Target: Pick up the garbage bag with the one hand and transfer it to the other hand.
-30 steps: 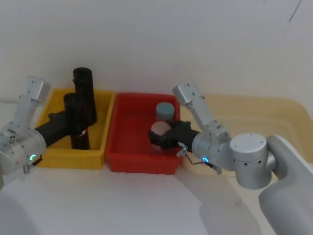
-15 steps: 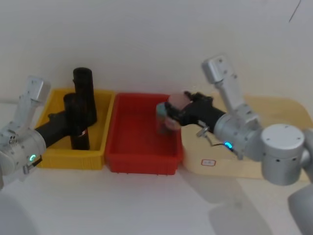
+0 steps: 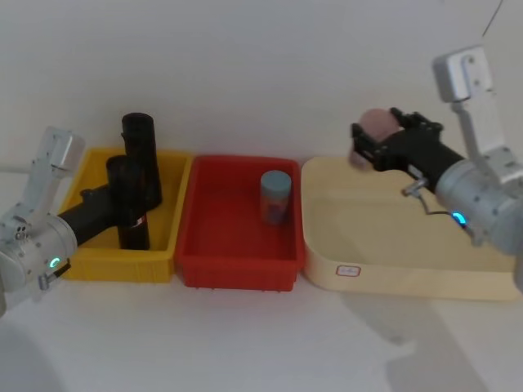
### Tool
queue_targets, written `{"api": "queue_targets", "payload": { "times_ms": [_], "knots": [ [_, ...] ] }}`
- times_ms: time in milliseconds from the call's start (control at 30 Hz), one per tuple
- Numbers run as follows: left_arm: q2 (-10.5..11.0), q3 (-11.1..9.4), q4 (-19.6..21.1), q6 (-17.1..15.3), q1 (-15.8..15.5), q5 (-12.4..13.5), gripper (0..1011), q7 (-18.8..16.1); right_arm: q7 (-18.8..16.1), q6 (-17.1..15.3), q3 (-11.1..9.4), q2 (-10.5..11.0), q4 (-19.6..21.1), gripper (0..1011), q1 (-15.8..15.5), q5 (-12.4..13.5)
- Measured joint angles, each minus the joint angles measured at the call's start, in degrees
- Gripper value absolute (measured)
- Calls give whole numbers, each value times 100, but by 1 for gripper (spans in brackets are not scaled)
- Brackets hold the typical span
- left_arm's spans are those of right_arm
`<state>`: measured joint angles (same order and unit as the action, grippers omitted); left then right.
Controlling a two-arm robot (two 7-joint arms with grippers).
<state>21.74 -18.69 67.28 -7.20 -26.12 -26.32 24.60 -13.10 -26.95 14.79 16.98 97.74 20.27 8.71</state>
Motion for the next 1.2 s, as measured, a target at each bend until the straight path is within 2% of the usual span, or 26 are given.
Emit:
{"api": "queue_targets", "payload": {
  "times_ms": [133, 333, 467, 767, 1100, 1200],
  "knots": [
    [0, 0, 0, 0, 0, 0, 440, 0, 109, -128, -212, 115, 91, 663, -112, -43],
    [0, 0, 0, 0, 0, 0, 440, 0, 165, -282, -385, 213, 58, 664, -191, -75],
    [0, 0, 0, 0, 0, 0, 440, 0, 162, -404, -461, 264, -108, 664, -207, -86],
    [0, 0, 0, 0, 0, 0, 440, 0, 42, -567, -454, 256, -668, 664, -91, -93],
    [0, 0, 1, 1, 0, -1, 440, 0, -139, -560, -435, 110, -1343, 664, 96, -29],
    [0, 0, 1, 1, 0, -1, 440, 0, -160, -545, -434, 88, -1439, 737, 123, -16]
  ]
}}
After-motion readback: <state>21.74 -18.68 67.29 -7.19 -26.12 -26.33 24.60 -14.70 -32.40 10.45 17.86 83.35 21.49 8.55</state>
